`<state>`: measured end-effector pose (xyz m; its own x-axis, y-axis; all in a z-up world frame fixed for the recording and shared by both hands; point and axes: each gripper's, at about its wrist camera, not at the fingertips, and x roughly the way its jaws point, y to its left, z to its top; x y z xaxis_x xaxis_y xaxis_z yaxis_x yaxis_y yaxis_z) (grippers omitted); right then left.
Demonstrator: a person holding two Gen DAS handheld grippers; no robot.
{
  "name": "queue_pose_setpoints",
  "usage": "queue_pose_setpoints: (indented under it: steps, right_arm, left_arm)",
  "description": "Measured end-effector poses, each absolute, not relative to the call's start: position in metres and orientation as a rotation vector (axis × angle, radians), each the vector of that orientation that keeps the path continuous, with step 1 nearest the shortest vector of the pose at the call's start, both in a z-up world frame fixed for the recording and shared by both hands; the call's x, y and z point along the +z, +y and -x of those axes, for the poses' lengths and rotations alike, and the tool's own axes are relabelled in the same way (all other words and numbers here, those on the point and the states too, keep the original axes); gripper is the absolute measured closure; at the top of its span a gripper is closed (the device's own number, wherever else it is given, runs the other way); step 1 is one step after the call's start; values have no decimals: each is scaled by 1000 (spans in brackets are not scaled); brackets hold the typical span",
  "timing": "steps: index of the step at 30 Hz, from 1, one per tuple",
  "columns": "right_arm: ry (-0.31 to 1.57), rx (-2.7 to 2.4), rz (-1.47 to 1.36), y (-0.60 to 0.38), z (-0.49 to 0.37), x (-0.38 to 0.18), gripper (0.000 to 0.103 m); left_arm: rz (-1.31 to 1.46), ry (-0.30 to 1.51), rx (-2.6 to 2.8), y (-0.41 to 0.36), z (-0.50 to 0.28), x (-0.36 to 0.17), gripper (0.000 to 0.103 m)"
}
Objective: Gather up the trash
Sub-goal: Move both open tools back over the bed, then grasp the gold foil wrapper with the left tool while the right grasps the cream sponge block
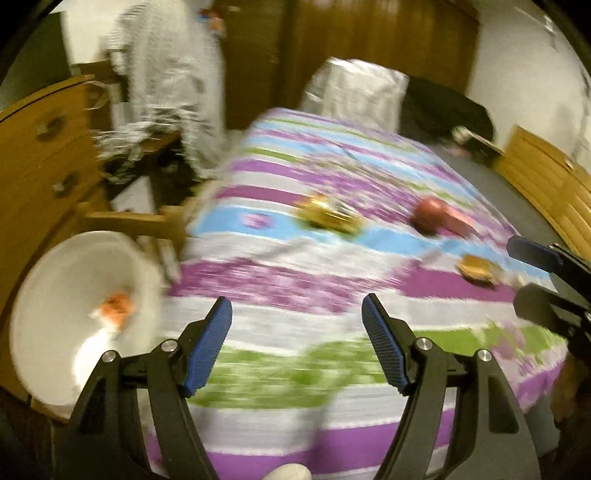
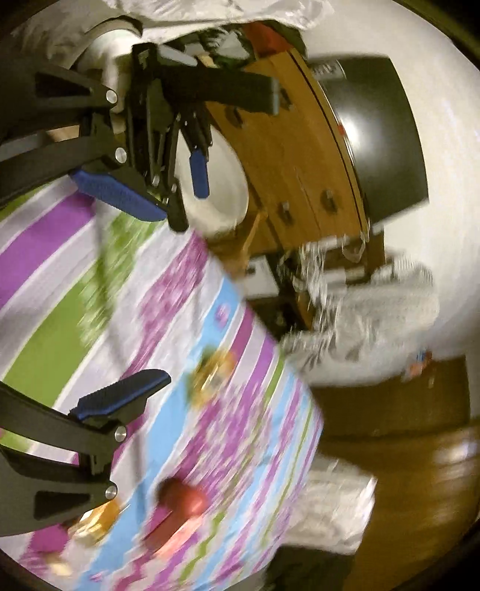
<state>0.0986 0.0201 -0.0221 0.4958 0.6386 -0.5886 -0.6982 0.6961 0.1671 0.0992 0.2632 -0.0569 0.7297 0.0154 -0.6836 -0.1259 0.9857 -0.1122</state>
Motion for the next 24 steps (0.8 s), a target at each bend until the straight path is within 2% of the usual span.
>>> queue_pose_setpoints:
  steps: [5, 11, 17, 24]
  right_arm:
    - [755, 591, 40, -101, -121, -71, 20]
    - [814, 454, 9, -190, -162, -116, 21]
    - [856, 460, -7, -190, -219, -146, 21]
    - [889, 543, 9, -155, -285, -147, 20]
  left_arm:
    - [110, 831, -44, 200, -124, -84, 33]
    - [96, 881, -97, 155, -140, -102, 33]
    - [70, 929, -114, 129, -159, -114, 33]
    - [135, 952, -124, 129, -165, -114, 33]
